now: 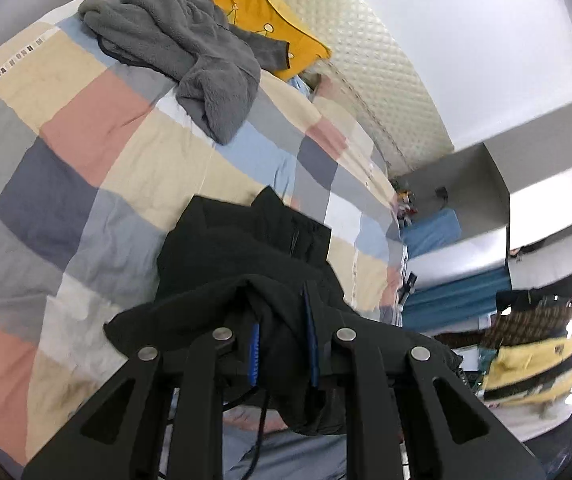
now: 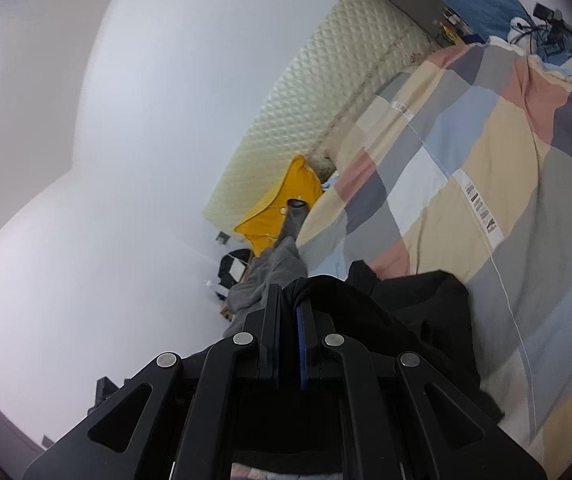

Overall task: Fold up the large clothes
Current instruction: 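Lift the hem with both grippers and fold it over toward the collar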

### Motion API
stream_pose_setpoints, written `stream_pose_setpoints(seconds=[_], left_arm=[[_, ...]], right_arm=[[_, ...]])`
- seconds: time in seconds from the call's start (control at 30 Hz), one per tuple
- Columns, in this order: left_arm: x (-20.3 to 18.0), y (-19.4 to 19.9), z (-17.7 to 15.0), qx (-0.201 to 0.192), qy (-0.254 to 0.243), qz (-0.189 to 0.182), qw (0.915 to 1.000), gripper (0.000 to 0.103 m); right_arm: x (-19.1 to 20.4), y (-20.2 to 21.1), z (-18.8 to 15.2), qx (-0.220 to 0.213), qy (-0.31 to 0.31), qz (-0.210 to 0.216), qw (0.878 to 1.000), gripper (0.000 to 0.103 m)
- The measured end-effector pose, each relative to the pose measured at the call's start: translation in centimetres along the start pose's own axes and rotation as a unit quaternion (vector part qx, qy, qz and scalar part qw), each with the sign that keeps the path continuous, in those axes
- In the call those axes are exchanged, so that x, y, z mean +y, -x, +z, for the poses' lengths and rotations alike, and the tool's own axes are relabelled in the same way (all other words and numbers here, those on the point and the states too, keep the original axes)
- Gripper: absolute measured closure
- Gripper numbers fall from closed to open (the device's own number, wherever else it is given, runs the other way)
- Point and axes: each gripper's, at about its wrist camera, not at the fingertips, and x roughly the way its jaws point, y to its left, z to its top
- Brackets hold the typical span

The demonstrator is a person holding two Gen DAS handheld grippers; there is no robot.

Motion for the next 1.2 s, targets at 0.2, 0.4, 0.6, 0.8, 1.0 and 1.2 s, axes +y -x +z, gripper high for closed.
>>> stream_pose_setpoints(seconds=[0.2, 0.4, 0.6, 0.8, 1.0, 1.2], left_arm=[[-1.4, -3.7, 3.7, 0.009, 0.024, 0.052, 0.9983, 0.084], [-1.4, -9.1, 6.9, 0.018, 0.026, 0.115, 0.9928, 0.084], [0.2, -15.4, 8.8, 0.027, 0.024, 0.167, 0.9853, 0.083], [2.4, -21.1, 9.5, 0.051, 0.015, 0.207, 0.977, 0.083], [4.6, -24.6, 9.8, 0.07, 0.023, 0.219, 0.9729, 0.083], [5.6, -26.9, 9.8, 0.08, 0.016, 0.237, 0.968, 0.083]], right_arm=[[-3.6, -6.9, 2.8, 0.03, -0.034, -0.047, 0.998, 0.099], [-7.4, -12.5, 3.8, 0.061, -0.055, -0.098, 0.992, 0.099], [-10.7, -17.6, 3.7, 0.096, -0.038, -0.157, 0.982, 0.1], [-14.1, -21.1, 3.2, 0.124, -0.046, -0.181, 0.974, 0.101], [-16.1, -23.4, 2.7, 0.142, -0.054, -0.195, 0.969, 0.103], [-17.2, -24.5, 2.3, 0.15, -0.071, -0.194, 0.967, 0.103]])
